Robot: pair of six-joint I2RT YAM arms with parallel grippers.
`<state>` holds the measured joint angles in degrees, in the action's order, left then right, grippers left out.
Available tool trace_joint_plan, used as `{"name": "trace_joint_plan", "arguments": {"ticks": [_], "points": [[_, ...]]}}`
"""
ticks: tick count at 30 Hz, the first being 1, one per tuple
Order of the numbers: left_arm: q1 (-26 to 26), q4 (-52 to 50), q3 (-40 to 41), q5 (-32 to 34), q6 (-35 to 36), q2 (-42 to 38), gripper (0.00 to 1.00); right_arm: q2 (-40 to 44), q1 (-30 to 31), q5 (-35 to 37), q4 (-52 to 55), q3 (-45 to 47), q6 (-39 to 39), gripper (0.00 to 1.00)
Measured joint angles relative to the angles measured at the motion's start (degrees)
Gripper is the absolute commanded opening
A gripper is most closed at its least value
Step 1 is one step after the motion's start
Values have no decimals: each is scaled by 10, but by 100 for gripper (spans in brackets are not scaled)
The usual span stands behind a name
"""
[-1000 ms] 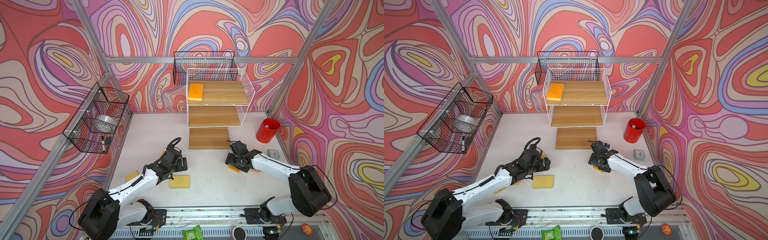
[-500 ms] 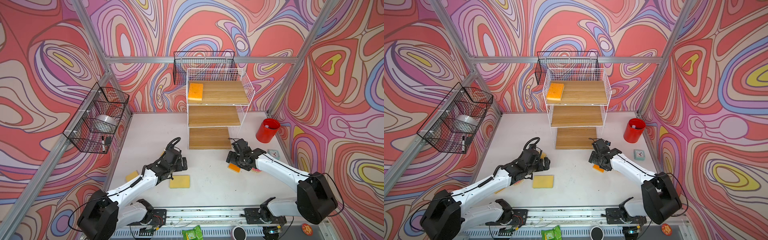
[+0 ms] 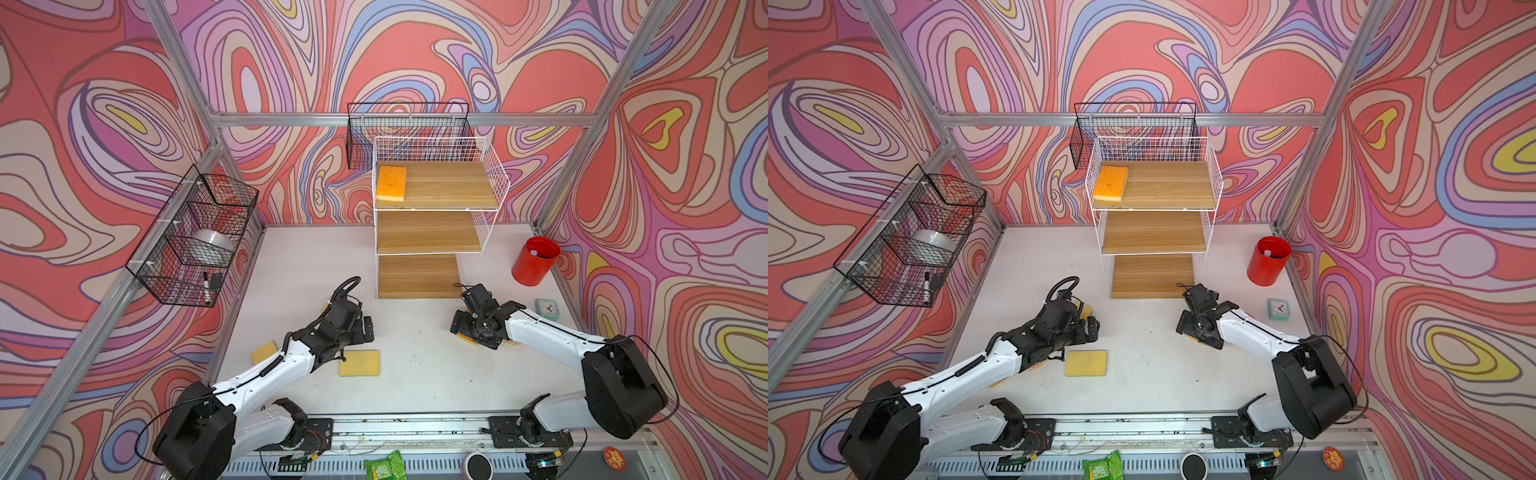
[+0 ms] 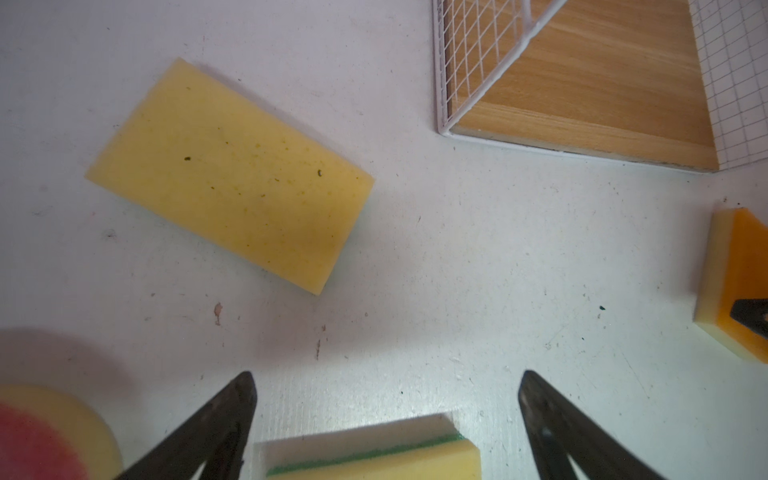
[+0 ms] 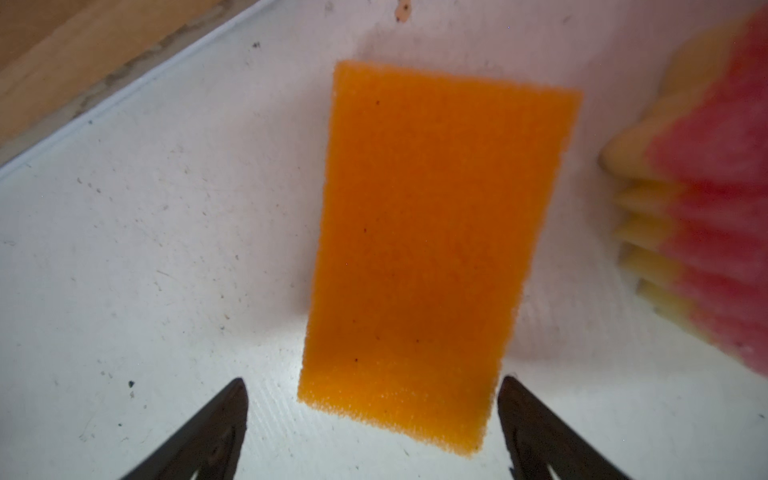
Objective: Arrange cleaning sponges on a shelf
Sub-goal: Pick up the cleaning sponge at the middle-right of the table.
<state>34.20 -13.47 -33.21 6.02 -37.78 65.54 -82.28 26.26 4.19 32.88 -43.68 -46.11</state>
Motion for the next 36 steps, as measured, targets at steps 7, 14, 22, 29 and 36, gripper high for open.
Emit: {"name": "trace_joint_plan", "arguments": {"ticks": [7,14,22,29,36], "points": [[0,0,0,0,0,0,100,-8,0,-1,-8,14,0,92],[0,1,0,0,0,2,100,-8,0,0,-16,22,0,87],[0,0,0,-2,-2,3,100,-8,0,3,-22,25,9,79],[0,-1,0,-1,-2,-1,100,-8,3,6,-18,25,26,77],[0,-22,0,1,-2,-35,100,0,33,33,2,24,37,77]]}}
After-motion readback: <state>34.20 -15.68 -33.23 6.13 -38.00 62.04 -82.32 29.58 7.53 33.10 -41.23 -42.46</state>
